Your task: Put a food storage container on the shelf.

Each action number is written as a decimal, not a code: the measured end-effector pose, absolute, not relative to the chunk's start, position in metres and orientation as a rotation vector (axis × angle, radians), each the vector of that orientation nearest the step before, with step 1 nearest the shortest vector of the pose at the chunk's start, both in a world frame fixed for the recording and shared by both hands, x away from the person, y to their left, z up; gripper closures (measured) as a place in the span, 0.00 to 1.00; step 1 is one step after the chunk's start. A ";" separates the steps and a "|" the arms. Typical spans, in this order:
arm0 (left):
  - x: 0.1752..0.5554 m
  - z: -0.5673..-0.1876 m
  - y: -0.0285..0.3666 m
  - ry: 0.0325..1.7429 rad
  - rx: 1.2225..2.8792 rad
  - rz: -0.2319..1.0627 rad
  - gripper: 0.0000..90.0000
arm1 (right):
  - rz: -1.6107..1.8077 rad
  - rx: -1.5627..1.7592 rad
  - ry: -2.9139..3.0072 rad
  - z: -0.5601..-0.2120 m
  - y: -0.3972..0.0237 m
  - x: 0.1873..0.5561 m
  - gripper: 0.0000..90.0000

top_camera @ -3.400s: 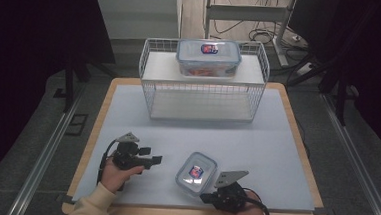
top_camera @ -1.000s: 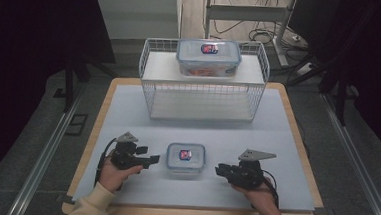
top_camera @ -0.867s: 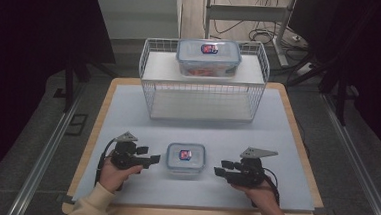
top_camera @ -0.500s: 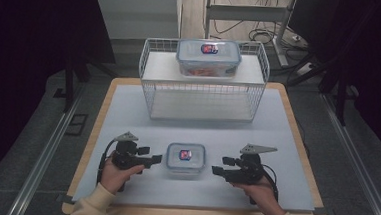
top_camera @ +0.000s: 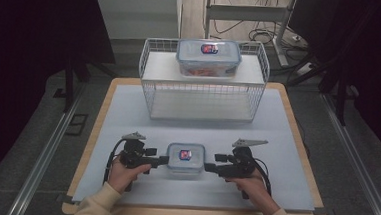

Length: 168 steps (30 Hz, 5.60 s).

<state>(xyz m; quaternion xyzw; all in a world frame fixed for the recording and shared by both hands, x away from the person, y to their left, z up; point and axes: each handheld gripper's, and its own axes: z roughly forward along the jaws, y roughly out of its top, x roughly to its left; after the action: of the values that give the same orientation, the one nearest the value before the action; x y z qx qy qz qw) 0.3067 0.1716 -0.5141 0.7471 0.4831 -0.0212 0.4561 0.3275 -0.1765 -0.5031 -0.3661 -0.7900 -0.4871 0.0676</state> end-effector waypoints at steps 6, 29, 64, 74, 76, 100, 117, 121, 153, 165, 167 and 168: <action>0.316 -0.521 0.159 1.187 1.839 -0.122 0.30 | -1.421 -1.134 -2.358 -0.512 -0.165 0.340 0.27; 0.320 -0.528 0.158 1.193 1.799 -0.253 0.43 | -1.340 -1.187 -2.235 -0.526 -0.153 0.353 0.45; 0.292 -0.511 0.156 1.101 1.794 -0.053 0.56 | -1.474 -1.213 -2.233 -0.512 -0.160 0.332 0.59; 0.294 -0.501 0.151 1.077 1.790 -0.028 0.56 | -1.528 -1.190 -2.281 -0.501 -0.164 0.333 0.59; 0.295 -0.498 0.151 1.071 1.781 -0.021 0.56 | -1.537 -1.180 -2.298 -0.496 -0.164 0.332 0.59; 0.333 -0.401 0.138 0.948 1.770 0.132 0.56 | -1.732 -1.113 -2.382 -0.407 -0.176 0.361 0.58; 0.371 -0.308 0.136 0.868 1.743 0.267 0.57 | -1.847 -1.019 -2.415 -0.313 -0.178 0.408 0.58; 0.383 -0.293 0.136 0.861 1.740 0.279 0.57 | -1.870 -1.008 -2.410 -0.295 -0.178 0.424 0.58; 0.508 -0.262 0.132 0.917 1.691 0.186 0.56 | -1.727 -1.177 -2.403 -0.245 -0.178 0.543 0.56; 0.530 -0.267 0.130 1.009 1.644 0.115 0.52 | -1.711 -1.288 -2.308 -0.252 -0.175 0.560 0.51; 0.532 -0.267 0.130 1.017 1.643 0.104 0.50 | -1.711 -1.299 -2.292 -0.254 -0.174 0.561 0.50; 0.535 -0.269 0.130 1.029 1.633 0.086 0.48 | -1.718 -1.323 -2.251 -0.257 -0.174 0.565 0.49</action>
<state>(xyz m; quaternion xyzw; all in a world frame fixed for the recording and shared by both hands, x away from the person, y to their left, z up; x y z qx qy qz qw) 0.5352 0.1301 -0.2689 0.6951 0.4383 0.0368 0.5686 0.5649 -0.1739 -0.2566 -0.4233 -0.7202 -0.5496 0.0083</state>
